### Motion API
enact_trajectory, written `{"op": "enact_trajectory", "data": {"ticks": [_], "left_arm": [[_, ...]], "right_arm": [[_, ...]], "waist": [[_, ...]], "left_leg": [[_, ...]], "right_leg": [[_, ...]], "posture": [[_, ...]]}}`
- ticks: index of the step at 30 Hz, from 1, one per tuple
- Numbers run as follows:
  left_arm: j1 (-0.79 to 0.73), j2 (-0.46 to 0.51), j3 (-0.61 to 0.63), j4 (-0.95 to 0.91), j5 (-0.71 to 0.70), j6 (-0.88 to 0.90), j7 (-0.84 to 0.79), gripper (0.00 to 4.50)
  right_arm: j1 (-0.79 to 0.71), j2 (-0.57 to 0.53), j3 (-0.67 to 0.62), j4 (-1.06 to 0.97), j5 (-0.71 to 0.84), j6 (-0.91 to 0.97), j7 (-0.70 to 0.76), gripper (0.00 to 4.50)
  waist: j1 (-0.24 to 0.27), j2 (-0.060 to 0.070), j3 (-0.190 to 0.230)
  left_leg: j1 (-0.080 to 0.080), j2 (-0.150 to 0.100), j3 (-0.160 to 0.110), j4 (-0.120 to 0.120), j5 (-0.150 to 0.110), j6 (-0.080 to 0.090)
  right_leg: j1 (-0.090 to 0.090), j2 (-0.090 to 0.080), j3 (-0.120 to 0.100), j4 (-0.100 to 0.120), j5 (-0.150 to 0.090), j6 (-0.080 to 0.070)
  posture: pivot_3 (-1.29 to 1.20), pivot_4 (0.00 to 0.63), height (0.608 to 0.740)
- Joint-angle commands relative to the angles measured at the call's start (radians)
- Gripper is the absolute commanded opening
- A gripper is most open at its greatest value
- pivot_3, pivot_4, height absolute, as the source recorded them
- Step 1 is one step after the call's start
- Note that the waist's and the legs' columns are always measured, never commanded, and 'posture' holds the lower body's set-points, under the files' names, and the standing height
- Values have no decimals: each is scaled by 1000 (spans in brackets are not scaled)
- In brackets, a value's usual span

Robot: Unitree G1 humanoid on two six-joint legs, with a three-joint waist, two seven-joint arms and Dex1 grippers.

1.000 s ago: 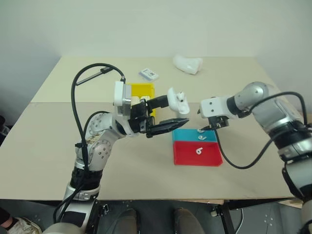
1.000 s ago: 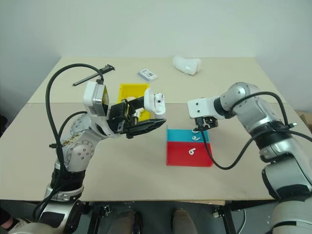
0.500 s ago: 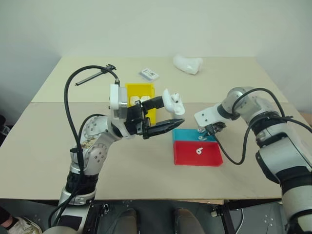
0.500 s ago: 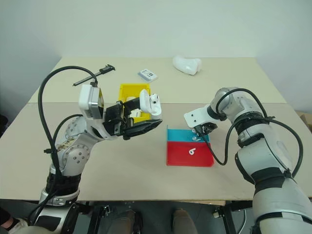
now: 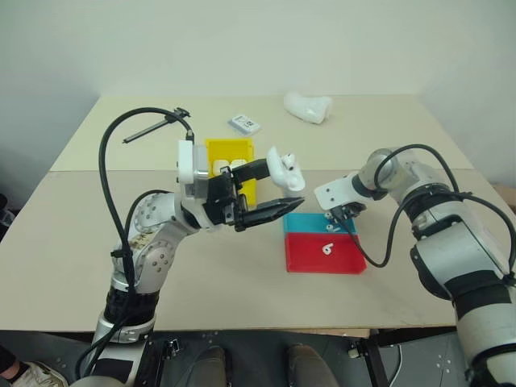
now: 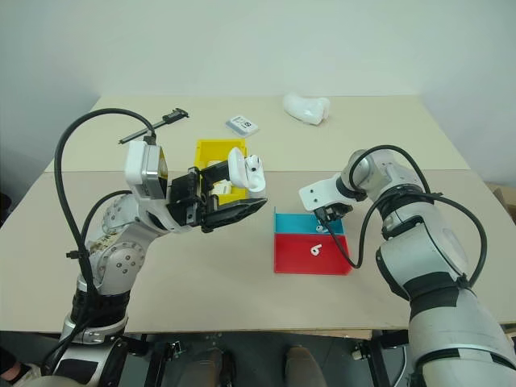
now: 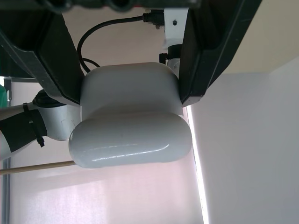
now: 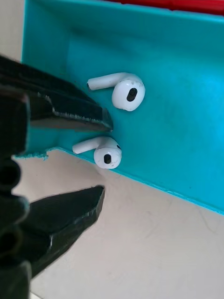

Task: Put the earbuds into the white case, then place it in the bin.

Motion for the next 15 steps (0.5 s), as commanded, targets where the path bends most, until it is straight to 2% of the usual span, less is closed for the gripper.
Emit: {"op": "enact_trajectory", "data": {"ticks": [1,4,15], "left_arm": [[-6,3,12,-40,-18,-10,11,2773],[-3,6,11,-42,-20,-10,13,2773],[-16,14,2,-22,-38,3,-19,2773]], "right_arm": [[1,6,-13,12,-12,-10,3,1029],[5,10,-15,16,-17,-6,1,24],[55,-54,-102,-49,55,-21,96,24]], "waist": [[0,0,0],[-2,0,0],[-2,0,0]], "left_leg": [[0,0,0,0,0,0],[0,0,0,0,0,0],[0,0,0,0,0,0]], "right_leg": [[0,0,0,0,0,0],[0,0,0,0,0,0],[0,0,0,0,0,0]], "posture": [[0,150,740],[0,150,740],[0,150,740]]}}
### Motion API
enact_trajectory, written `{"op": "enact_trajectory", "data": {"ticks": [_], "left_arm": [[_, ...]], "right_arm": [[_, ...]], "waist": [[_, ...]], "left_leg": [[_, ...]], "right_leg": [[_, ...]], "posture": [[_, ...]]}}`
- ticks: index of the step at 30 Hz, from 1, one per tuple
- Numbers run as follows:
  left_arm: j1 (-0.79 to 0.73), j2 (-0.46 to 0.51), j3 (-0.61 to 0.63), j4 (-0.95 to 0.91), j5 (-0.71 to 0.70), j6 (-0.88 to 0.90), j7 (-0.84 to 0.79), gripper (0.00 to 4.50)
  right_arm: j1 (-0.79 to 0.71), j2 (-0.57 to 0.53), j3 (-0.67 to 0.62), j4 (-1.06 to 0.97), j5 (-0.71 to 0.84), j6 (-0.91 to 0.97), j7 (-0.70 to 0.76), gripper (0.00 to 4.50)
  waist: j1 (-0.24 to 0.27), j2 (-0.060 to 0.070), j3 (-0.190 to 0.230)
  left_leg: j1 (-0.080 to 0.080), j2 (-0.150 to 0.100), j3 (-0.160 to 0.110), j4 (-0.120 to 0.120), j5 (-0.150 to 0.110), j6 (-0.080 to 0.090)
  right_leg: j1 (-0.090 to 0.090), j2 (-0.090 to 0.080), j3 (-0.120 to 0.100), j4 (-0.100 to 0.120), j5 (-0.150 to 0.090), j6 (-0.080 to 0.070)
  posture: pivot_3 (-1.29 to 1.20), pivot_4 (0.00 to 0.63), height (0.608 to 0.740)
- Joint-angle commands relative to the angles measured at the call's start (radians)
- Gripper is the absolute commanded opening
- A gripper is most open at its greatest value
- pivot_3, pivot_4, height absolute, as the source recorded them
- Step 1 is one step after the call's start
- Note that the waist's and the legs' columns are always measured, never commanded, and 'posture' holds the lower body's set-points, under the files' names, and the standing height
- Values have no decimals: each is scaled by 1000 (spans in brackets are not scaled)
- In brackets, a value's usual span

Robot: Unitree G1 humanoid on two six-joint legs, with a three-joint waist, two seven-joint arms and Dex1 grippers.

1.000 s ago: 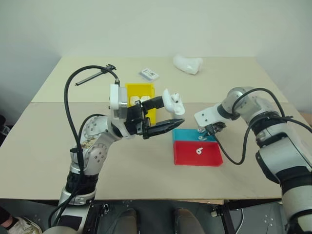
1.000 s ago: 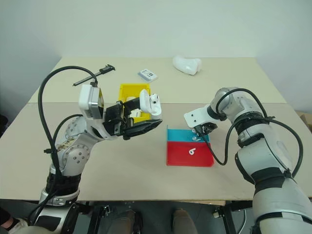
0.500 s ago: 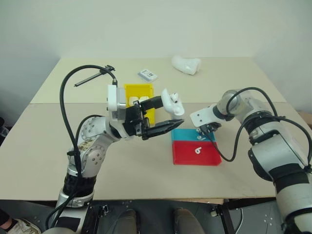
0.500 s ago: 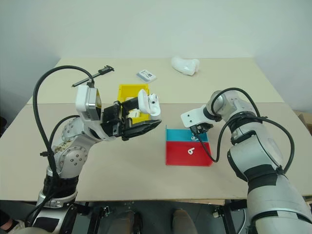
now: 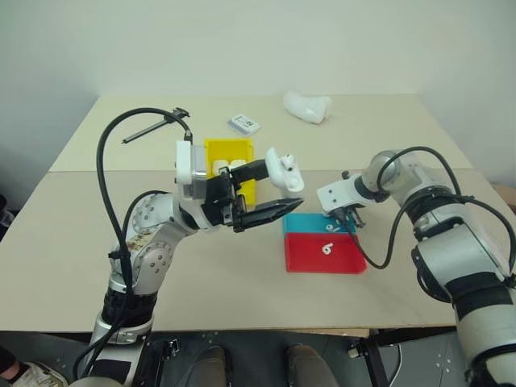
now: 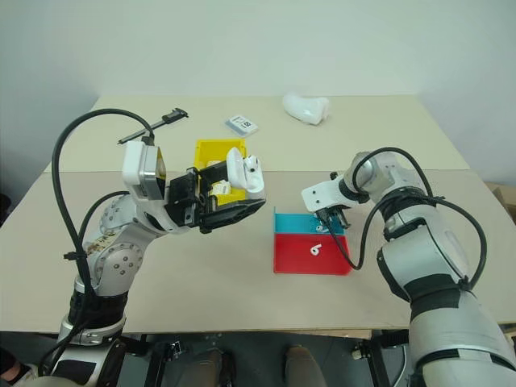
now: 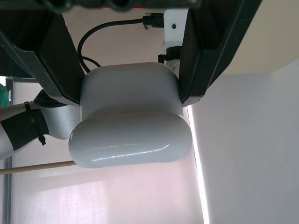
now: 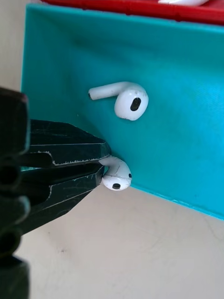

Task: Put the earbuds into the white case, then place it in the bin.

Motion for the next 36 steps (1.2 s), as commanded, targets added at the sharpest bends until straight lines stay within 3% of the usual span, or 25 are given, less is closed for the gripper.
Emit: {"op": "enact_trajectory", "data": {"ticks": [1,7,23,32,36], "left_arm": [[-19,4,2,-17,-24,-4,-19,2773],[-23,0,0,-7,-28,3,-35,2773],[1,8,8,-36,-26,8,-16,2773],[0,12,6,-34,-26,8,-12,2773],[-3,13,6,-31,-26,7,-15,2773]], "right_arm": [[32,-42,-41,-55,44,-25,51,24],[78,-38,-93,-129,96,8,49,24],[76,38,-67,-208,79,91,114,24],[80,31,-68,-224,71,116,119,2929],[68,33,-79,-236,81,124,108,2929]], "waist": [[3,0,0],[0,0,0],[-11,0,0],[-12,0,0],[-12,0,0]], "left_leg": [[0,0,0,0,0,0],[0,0,0,0,0,0],[0,0,-1,0,0,0],[0,0,-1,0,0,0],[0,0,-1,0,0,0]], "right_leg": [[0,0,0,0,0,0],[0,0,0,0,0,0],[-1,0,0,0,0,0],[0,0,0,0,0,0],[0,0,0,0,0,0]], "posture": [[0,150,740],[0,150,740],[0,150,740],[0,150,740],[0,150,740]]}}
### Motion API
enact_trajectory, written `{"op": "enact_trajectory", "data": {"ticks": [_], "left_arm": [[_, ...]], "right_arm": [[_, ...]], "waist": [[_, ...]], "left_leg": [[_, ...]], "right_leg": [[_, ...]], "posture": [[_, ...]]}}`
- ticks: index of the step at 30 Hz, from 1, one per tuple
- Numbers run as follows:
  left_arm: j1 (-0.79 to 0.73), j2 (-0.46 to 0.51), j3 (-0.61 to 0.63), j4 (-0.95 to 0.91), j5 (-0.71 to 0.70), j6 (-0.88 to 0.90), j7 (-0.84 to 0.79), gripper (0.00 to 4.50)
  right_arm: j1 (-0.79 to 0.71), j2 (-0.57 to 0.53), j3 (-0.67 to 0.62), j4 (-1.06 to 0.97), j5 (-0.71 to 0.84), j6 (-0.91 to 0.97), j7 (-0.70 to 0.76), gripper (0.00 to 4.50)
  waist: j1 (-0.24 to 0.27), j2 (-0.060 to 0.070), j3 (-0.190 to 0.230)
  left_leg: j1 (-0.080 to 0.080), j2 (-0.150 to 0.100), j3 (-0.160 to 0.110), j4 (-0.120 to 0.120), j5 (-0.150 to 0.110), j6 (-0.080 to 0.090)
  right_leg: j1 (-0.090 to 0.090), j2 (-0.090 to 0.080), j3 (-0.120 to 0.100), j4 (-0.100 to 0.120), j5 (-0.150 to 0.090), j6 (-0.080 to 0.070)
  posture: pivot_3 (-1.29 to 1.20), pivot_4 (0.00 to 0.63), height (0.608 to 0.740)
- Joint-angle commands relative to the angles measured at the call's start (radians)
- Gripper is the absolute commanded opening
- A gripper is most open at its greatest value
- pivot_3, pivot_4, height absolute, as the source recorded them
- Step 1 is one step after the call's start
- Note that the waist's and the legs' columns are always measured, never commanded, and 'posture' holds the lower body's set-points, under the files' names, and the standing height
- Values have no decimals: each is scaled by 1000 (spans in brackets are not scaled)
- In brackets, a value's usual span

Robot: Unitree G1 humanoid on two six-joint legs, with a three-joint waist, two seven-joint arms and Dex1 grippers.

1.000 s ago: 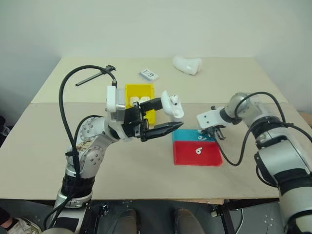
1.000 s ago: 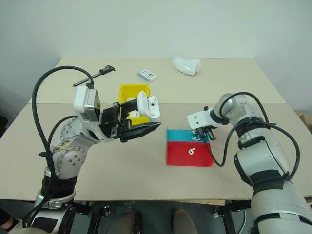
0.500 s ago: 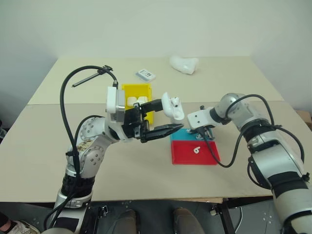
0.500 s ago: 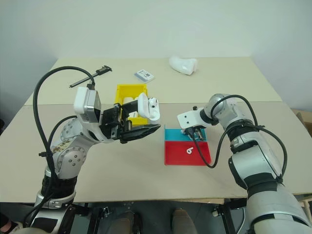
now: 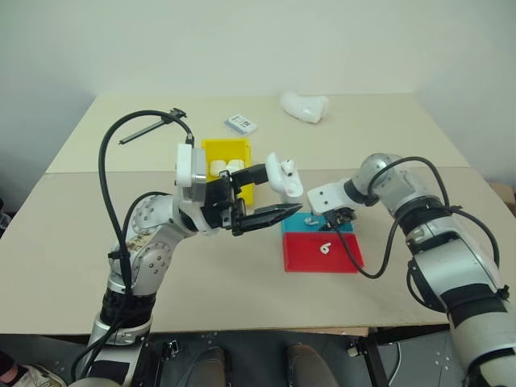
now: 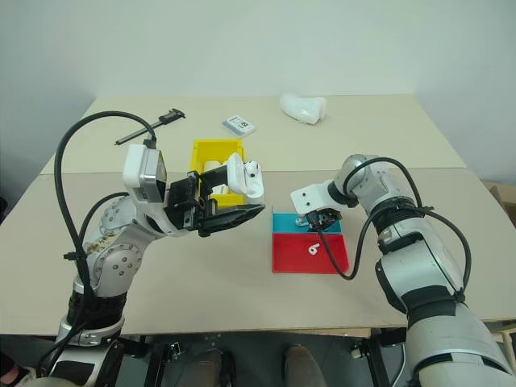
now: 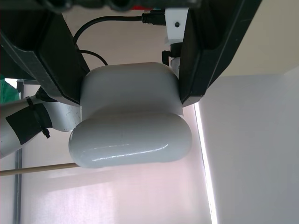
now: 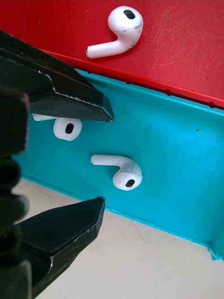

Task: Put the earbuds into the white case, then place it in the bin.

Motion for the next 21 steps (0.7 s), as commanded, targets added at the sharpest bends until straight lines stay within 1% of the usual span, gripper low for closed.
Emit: {"op": "enact_trajectory", "data": {"ticks": [1,9,20,21], "left_arm": [[-10,5,7,-31,-20,-1,0,2773],[-7,6,9,-36,-19,-3,4,2773],[3,16,12,-49,-23,1,13,2773],[3,16,11,-49,-23,0,13,2773]], "right_arm": [[-19,-4,-13,-25,9,8,-11,2929],[-34,34,-8,-3,1,29,-44,2929],[-32,42,9,20,-15,30,-47,2929],[-32,42,10,21,-16,30,-46,2558]], "waist": [[0,0,0],[-3,0,0],[-2,0,0],[-2,0,0]], "left_leg": [[0,0,0,0,0,0],[0,0,0,0,0,0],[0,0,0,0,0,0],[0,0,0,0,0,0]], "right_leg": [[0,0,0,0,0,0],[0,0,0,0,0,0],[0,0,0,0,0,0],[0,0,0,0,0,0]], "posture": [[0,150,740],[0,150,740],[0,150,740],[0,150,740]]}}
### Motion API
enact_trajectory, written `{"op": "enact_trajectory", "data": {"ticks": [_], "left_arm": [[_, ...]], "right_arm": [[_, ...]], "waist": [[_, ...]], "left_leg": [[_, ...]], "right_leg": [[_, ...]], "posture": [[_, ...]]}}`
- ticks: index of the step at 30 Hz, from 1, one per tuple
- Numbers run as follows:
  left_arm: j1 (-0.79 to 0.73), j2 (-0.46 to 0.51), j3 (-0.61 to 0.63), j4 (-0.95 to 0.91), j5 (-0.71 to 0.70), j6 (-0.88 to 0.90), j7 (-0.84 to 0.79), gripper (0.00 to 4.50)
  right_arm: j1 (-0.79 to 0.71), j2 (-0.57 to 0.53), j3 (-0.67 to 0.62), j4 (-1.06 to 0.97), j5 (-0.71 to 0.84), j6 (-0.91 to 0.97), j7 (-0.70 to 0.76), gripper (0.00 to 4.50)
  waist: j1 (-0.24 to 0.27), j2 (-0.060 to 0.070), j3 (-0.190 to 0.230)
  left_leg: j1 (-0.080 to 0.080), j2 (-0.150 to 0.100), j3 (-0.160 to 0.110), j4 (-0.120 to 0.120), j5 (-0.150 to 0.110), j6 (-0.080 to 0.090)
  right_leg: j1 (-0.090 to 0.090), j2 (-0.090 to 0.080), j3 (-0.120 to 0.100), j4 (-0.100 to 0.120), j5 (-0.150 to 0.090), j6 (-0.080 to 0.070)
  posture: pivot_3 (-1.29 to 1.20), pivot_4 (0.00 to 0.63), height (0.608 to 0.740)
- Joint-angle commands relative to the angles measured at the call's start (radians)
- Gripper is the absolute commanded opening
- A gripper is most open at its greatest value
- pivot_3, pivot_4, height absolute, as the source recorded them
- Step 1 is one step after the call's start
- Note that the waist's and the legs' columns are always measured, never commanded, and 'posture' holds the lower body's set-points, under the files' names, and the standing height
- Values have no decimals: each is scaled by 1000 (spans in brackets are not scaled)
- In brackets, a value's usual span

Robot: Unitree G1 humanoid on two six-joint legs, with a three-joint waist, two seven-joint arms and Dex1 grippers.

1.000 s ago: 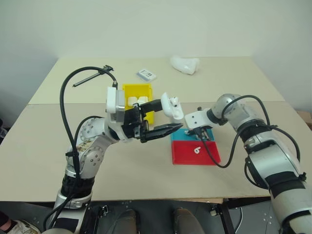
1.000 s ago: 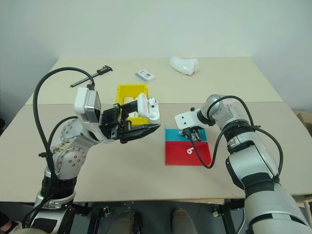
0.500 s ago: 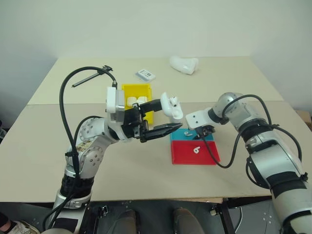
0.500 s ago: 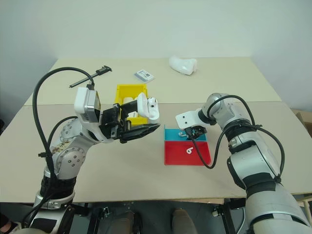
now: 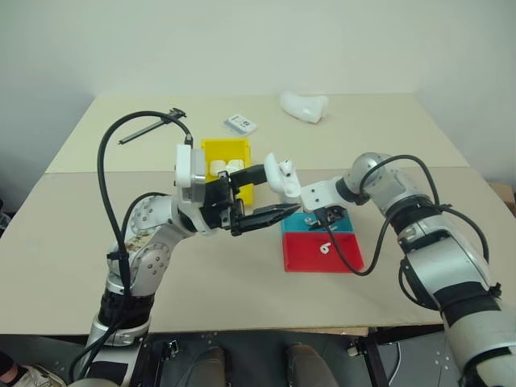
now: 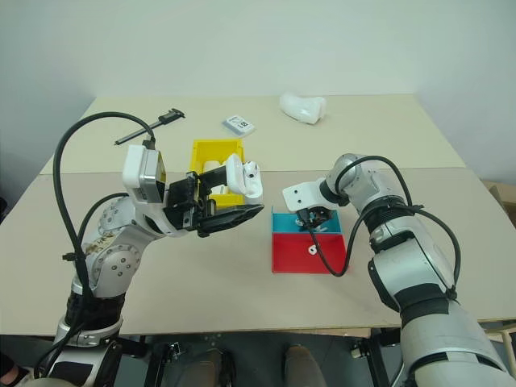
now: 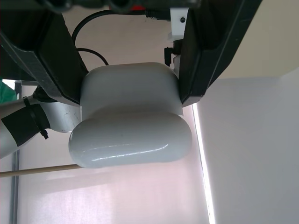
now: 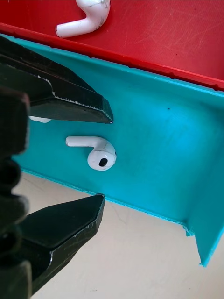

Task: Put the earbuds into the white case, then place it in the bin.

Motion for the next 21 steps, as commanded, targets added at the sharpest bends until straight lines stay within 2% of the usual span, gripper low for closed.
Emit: {"op": "enact_trajectory", "data": {"ticks": [1,6,12,15,18,21], "left_arm": [[-3,5,10,-40,-23,0,5,2773],[-1,7,9,-44,-25,-1,9,2773],[-6,12,8,-37,-31,0,5,2773],[-11,8,2,-34,-35,0,1,2773],[-20,4,-2,-25,-39,-1,-8,2773],[-30,-5,-5,-12,-44,-4,-17,2773]], "right_arm": [[-16,0,9,9,-14,7,-1,2411],[-13,5,7,20,-13,18,6,747],[-1,-2,-13,-1,9,45,11,747],[11,-30,-81,-69,85,117,39,747],[70,-86,-197,-260,222,261,90,747],[191,-131,-343,-562,392,485,78,747]], "waist": [[0,0,0],[0,0,0],[0,0,0],[0,0,0],[8,0,0],[22,0,0]], "left_leg": [[0,0,0,0,0,0],[0,0,0,0,0,0],[1,0,0,0,0,0],[0,0,0,0,0,0],[-2,0,0,0,0,0],[-3,0,-1,0,0,0]], "right_leg": [[0,0,0,0,0,0],[0,0,0,0,0,0],[0,0,0,0,0,0],[0,0,0,0,0,0],[-1,0,0,0,0,0],[-2,0,-1,-1,0,0]], "posture": [[0,150,740],[0,150,740],[0,150,740],[0,150,740],[0,150,740],[0,150,740]]}}
